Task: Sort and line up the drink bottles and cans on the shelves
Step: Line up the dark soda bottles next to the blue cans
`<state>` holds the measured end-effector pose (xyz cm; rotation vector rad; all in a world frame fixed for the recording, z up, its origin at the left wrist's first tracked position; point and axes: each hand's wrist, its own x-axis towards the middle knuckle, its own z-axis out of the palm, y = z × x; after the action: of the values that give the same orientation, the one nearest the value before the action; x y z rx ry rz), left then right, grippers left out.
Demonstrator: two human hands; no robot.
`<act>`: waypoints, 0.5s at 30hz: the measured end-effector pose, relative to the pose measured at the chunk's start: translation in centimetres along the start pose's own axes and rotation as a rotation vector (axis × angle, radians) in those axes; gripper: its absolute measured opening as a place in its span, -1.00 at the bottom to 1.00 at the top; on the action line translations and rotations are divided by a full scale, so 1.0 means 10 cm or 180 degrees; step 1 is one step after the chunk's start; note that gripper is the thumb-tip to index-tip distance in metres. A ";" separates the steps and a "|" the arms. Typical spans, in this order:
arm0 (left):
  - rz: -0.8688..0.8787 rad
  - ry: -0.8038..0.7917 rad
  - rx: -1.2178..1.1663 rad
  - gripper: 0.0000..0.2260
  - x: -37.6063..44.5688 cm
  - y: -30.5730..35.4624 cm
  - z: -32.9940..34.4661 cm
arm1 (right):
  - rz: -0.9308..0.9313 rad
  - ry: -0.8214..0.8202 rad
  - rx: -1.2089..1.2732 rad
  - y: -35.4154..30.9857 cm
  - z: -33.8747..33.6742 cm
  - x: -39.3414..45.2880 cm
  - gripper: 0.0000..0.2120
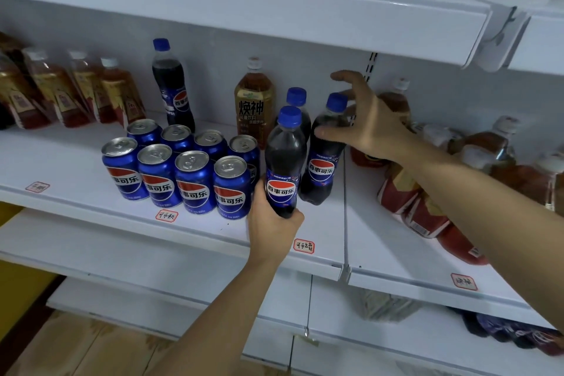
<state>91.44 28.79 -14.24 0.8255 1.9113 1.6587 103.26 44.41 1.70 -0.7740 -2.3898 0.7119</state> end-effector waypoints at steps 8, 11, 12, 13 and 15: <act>-0.0005 0.0029 0.0100 -0.25 -0.02 -0.01 0.00 | 0.0113 -0.0065 0.0239 0.20 0.16 -0.06 -0.38; -0.0031 0.0033 0.0181 -0.26 -0.02 -0.02 0.01 | 0.0105 -0.0090 0.0233 0.21 0.16 -0.06 -0.38; -0.0041 0.0019 0.0197 -0.25 -0.02 -0.02 0.01 | 0.0101 -0.0100 0.0218 0.22 0.16 -0.06 -0.37; -0.0048 0.0002 0.0209 -0.25 -0.02 -0.02 0.01 | 0.0106 -0.0105 0.0199 0.22 0.16 -0.06 -0.36; -0.0053 -0.0036 0.0231 -0.25 -0.01 -0.02 0.01 | 0.0130 -0.0115 0.0210 0.22 0.15 -0.05 -0.34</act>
<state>91.56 28.73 -14.46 0.8427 1.9757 1.5798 103.50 45.15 -0.91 -0.7909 -2.3758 0.8235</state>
